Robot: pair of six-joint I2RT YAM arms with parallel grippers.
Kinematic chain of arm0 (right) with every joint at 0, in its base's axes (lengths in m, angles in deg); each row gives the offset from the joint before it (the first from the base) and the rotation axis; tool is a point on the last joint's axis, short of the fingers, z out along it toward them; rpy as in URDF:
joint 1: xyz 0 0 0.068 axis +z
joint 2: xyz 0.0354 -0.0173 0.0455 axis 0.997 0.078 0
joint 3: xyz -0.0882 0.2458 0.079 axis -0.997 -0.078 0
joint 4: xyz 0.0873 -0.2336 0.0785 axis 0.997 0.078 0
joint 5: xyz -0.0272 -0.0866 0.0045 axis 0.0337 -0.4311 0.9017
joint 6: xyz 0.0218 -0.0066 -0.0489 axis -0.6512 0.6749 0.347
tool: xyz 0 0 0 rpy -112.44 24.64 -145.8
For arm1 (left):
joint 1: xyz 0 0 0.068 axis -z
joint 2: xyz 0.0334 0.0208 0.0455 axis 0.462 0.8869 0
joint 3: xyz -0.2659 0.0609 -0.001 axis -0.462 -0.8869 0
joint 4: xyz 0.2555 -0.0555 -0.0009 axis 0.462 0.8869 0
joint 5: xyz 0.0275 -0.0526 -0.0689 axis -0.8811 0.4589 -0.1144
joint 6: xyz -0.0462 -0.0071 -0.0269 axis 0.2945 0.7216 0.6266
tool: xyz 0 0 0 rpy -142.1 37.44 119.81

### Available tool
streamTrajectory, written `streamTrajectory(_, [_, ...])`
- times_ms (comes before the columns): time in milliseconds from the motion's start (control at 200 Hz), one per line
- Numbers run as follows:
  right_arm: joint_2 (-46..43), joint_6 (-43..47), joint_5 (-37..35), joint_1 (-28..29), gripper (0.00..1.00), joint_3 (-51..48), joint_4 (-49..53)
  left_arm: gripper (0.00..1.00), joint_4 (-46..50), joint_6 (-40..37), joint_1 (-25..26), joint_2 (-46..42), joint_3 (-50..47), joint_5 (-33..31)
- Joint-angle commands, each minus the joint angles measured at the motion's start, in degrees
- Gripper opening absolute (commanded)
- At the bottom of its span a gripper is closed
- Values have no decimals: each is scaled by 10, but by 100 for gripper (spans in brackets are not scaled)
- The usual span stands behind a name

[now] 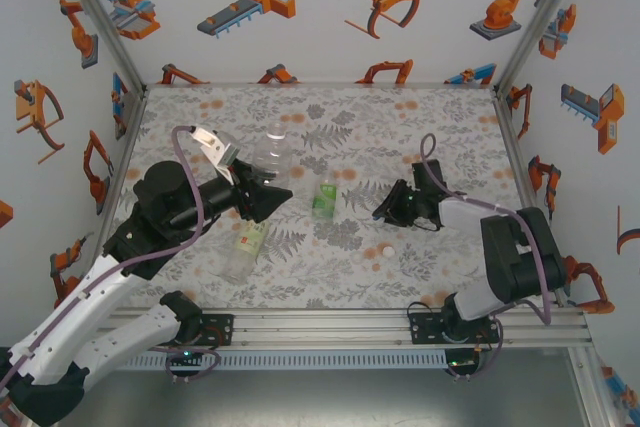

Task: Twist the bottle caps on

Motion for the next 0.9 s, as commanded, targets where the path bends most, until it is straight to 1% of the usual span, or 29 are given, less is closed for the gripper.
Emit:
streamTrajectory(0, [18,25,-74,-7,40,-35,94,0,-2,5,-1,-2,18,3])
streamTrajectory(170, [23,31,-86,-6,45,-1,127,0,-4,10,-1,-4,15,0])
streamTrajectory(300, [46,55,-102,3,46,56,169,0,-6,11,-1,-4,14,-3])
streamTrajectory(446, [80,96,-149,35,46,132,245,0,-5,10,-1,-5,15,-6])
streamTrajectory(596, [104,126,-197,76,46,186,303,0,-6,13,-1,-8,11,-9])
streamTrajectory(741, [119,135,-227,107,45,211,327,0,-12,18,-1,-13,3,-13])
streamTrajectory(896, [127,140,-253,127,42,223,334,0,-13,20,-1,-13,1,-11])
